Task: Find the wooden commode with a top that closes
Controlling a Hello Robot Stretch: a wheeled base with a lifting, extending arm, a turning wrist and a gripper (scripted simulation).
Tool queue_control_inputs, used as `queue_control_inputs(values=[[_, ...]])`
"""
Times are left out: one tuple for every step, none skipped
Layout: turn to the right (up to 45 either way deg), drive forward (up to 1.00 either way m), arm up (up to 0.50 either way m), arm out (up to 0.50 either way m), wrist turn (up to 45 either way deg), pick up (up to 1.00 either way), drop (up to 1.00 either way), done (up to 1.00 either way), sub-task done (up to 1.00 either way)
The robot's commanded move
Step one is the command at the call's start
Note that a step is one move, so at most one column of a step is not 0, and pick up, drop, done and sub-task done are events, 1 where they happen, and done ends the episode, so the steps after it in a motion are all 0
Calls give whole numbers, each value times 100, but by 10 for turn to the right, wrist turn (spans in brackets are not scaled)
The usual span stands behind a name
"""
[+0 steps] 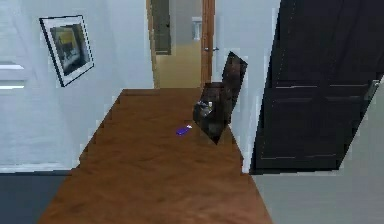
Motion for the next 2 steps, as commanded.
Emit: queue_control_inputs(values=[[30,0,0,0,0,0,0,0,0],[0,100,0,0,0,0,0,0,0]])
